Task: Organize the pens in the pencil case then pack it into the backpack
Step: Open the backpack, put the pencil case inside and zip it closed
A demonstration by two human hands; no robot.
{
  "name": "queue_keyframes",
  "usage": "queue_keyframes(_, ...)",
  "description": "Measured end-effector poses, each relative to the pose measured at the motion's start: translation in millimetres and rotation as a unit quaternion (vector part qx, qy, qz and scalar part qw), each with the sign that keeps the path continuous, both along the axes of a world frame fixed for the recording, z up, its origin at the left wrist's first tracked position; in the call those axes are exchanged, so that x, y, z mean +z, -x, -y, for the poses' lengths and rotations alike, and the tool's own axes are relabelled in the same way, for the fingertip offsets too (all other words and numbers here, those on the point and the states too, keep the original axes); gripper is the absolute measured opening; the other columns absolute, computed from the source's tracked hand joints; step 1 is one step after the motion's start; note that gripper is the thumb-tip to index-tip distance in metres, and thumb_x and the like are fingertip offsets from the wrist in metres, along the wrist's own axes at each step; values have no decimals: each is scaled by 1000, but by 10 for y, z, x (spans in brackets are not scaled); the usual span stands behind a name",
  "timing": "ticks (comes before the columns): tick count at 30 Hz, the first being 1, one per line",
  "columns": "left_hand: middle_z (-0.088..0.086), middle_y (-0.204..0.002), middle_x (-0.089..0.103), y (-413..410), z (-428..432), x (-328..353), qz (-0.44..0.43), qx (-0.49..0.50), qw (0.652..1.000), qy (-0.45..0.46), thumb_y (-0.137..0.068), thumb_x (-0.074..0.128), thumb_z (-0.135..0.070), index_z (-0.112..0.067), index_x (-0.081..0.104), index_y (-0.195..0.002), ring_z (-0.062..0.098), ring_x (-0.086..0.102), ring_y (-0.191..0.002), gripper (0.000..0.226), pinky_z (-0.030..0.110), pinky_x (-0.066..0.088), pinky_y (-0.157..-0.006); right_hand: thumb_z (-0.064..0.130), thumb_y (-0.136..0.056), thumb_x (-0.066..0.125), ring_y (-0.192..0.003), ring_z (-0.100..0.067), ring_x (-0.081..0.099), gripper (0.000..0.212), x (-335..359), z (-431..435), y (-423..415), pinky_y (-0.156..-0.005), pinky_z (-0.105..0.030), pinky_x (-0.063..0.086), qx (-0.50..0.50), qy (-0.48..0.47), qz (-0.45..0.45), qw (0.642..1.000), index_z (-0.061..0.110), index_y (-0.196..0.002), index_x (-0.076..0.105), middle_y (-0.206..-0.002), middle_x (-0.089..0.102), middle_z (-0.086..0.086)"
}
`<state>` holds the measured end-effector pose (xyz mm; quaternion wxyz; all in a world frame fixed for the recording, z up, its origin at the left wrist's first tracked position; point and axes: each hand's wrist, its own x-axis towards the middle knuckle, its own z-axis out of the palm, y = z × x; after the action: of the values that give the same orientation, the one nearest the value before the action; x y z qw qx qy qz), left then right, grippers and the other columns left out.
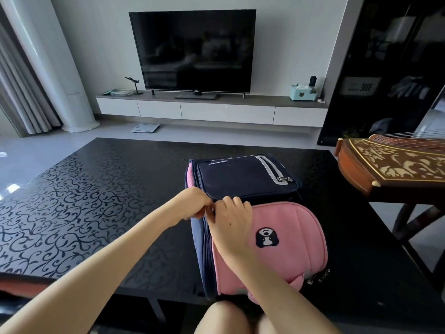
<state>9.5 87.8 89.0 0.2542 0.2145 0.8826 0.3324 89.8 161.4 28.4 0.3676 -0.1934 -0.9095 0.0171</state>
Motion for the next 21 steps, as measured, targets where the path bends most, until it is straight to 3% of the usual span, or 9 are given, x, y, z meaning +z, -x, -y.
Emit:
queue_keyframes(2, -5, -34, 44, -26, 72, 40, 6, -37, 999, 1, -85, 44, -5, -12, 56, -50, 12, 26, -35, 38, 21, 20, -40, 17, -55, 82, -48, -18, 47, 30, -11, 14, 4, -49, -28, 32, -14, -14, 13, 1000, 19, -47, 53, -48, 50, 4)
queue_keyframes(4, -6, -41, 51, -13, 140, 65, -12, -50, 998, -32, -84, 47, -6, -12, 66, -61, 12, 31, -40, 30, 22, 24, -43, 15, -56, 80, -49, -18, 48, 28, -15, 25, -2, -49, -28, 33, -17, -30, 19, 999, 19, -48, 54, -48, 49, 4)
queue_keyframes(7, -12, -67, 57, 86, 232, 1, -221, -44, 973, -50, -81, 57, -7, -16, 68, -82, 6, 47, -57, 14, 23, 38, -61, 17, -65, 67, -48, -20, 45, 24, 14, 21, -19, -51, -28, 27, -10, -11, 14, 1000, 16, -46, 52, -47, 48, 2)
queue_keyframes(9, -10, -86, 58, 142, 277, -113, -353, -109, 928, -38, -75, 65, -2, -19, 67, -99, 10, 53, -75, 29, 23, 41, -73, 22, -71, 50, -45, -20, 44, 27, 51, 32, -28, -51, -27, 24, -3, 24, -1, 1000, 16, -44, 51, -44, 48, 2)
queue_keyframes(11, -2, -97, 60, 190, 264, -225, -407, -174, 897, -15, -73, 73, -8, -19, 65, -110, 17, 55, -91, 40, 28, 45, -81, 25, -69, 43, -42, -21, 44, 29, 93, 61, -19, -51, -27, 23, -5, 49, -13, 999, 15, -42, 51, -42, 47, 2)
queue_keyframes(13, 1, -96, 64, 210, 230, -250, -450, -185, 873, -30, -71, 77, -14, -19, 69, -104, 21, 58, -93, 34, 33, 51, -79, 25, -60, 54, -39, -22, 45, 22, 128, 85, 13, -51, -26, 25, -21, 50, 5, 999, 16, -40, 50, -40, 48, 2)
queue_keyframes(15, 2, -94, 68, 235, 198, -244, -483, -196, 851, -60, -67, 80, -10, -17, 73, -90, 25, 63, -94, 25, 33, 54, -77, 27, -49, 68, -37, -20, 46, 22, 165, 99, 65, -50, -24, 31, -44, 36, 51, 997, 17, -38, 51, -38, 50, 2)
queue_keyframes(17, 4, -100, 71, 249, 192, -250, -460, -212, 860, -71, -70, 77, -5, -14, 74, -89, 23, 64, -103, 22, 37, 54, -84, 33, -44, 76, -34, -18, 47, 28, 180, 96, 121, -51, -23, 35, -58, 12, 87, 994, 19, -37, 52, -36, 50, 3)
queue_keyframes(21, 8, -104, 72, 280, 215, -298, -428, -196, 875, -114, -78, 67, 1, -9, 73, -96, 21, 65, -103, 21, 28, 49, -93, 33, -44, 75, -36, -15, 45, 23, 213, 91, 175, -52, -26, 24, -64, -88, 147, 983, 23, -47, 55, -38, 49, 5)
